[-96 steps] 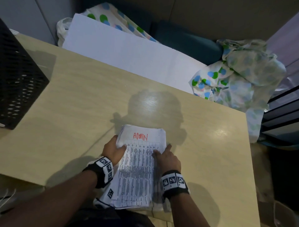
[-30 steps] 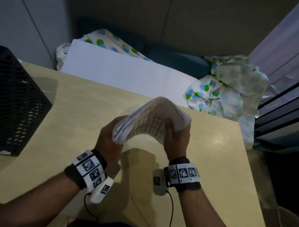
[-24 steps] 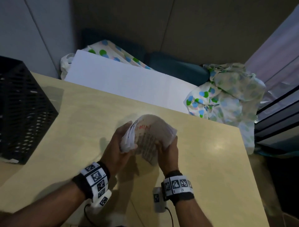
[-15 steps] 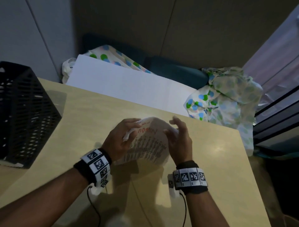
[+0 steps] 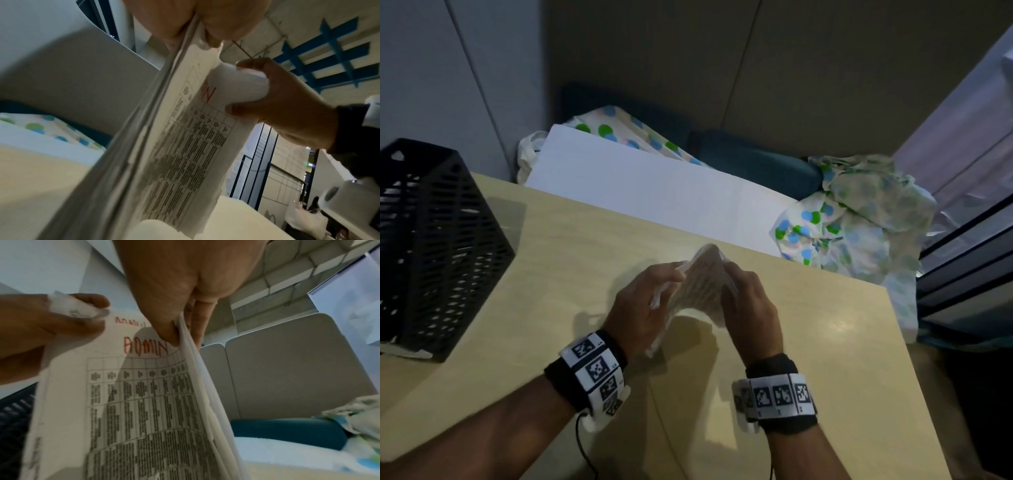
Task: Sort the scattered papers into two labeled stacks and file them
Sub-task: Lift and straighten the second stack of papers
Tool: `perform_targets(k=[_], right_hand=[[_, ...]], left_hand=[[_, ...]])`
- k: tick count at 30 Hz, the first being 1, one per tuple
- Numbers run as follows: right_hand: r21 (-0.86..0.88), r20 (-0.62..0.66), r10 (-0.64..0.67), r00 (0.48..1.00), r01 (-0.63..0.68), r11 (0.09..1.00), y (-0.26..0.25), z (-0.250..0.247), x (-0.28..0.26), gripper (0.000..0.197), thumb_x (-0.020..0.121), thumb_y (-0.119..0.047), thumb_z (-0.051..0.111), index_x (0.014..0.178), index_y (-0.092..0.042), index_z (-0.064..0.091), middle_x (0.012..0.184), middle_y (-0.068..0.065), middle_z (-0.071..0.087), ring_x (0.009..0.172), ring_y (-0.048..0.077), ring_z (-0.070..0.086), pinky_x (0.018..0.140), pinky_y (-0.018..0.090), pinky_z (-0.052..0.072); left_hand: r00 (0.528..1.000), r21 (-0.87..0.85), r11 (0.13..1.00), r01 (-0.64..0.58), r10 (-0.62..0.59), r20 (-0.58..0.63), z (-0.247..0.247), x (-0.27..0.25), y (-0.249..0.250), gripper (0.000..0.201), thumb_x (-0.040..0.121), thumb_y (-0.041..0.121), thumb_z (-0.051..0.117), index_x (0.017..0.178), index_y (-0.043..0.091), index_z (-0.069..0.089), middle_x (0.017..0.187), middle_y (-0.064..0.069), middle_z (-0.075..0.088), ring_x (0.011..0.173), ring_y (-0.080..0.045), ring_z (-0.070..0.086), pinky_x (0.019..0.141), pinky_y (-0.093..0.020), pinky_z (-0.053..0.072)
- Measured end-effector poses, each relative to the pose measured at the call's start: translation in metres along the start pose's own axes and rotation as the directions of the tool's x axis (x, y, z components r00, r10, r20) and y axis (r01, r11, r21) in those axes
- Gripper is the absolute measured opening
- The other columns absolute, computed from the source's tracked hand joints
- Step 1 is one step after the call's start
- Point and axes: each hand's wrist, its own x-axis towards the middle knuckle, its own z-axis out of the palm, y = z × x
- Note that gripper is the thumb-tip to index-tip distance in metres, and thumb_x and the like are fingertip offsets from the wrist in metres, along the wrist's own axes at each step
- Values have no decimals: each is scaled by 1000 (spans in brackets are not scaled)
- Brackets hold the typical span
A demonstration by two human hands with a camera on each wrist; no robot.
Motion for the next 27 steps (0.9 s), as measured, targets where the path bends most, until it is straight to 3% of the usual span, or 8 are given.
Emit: perform_targets(k=[3,6,10,16,19,22,25,27], right_hand=[[43,15,129,992,-129,991,-3,12,-14,57,87,-11,63,130,-31,32,109,7,66,80,31,68,57,39,57],[270,-28,373,927,-352,896,5,12,-17,75,80,-16,75,135,-26,25,98,-8,67,80,3,66,64,17,52],[442,119,467,876,-467,766,18,25,-18,52,74,-31,74,122,-21,55,104,0,68,96,14,66,78,30,55],[522,185,562,806,-565,639,1,48,12,33,76,-16,77,107,-15,66,106,18,68,94,32,64,76,38,49],[573,314,411,856,-516,636,-32,50,56,18,79,-7,74,92,-17,67,95,9,71,82,23,65,74,40,54],[636,378,205,903,-414,652,-92,52,108,18,78,-17,75,88,-30,67,83,-5,74,83,15,70,72,36,59],[712,332,28,943,-270,648,-165,59,158,19,79,-21,74,90,-33,65,83,-19,73,86,3,69,69,19,57],[788,267,-74,961,-173,591,-219,59,190,21,79,-16,74,91,-31,64,82,-16,73,84,2,70,68,19,56]], left_hand=[[997,89,994,70,-73,38,0,-20,-13,47,82,-5,63,120,21,50,128,14,53,120,2,52,91,-21,52],[964,0,965,262,-262,40,-7,-30,-21,77,79,1,68,131,49,37,130,25,49,118,3,53,90,-15,50],[793,12,793,608,-607,-45,-3,-23,-16,37,88,6,60,112,34,62,95,6,64,94,-22,66,78,-21,53],[820,2,821,571,-571,-32,-52,-30,-6,28,86,28,66,114,27,62,102,6,70,90,-7,67,76,-37,56],[812,-33,813,581,-582,-41,-101,-39,8,39,82,41,69,118,26,62,109,0,71,98,-14,67,80,-40,56],[806,-23,825,565,-557,-199,-149,-34,25,27,81,58,60,107,51,62,106,13,71,101,-8,66,87,-34,55],[821,53,897,439,-377,-429,-200,-17,47,28,88,30,62,94,58,64,96,37,66,96,11,62,84,-19,53],[826,225,922,315,-150,-544,-240,-6,62,27,87,17,63,104,38,67,96,37,63,97,23,55,80,-5,46]])
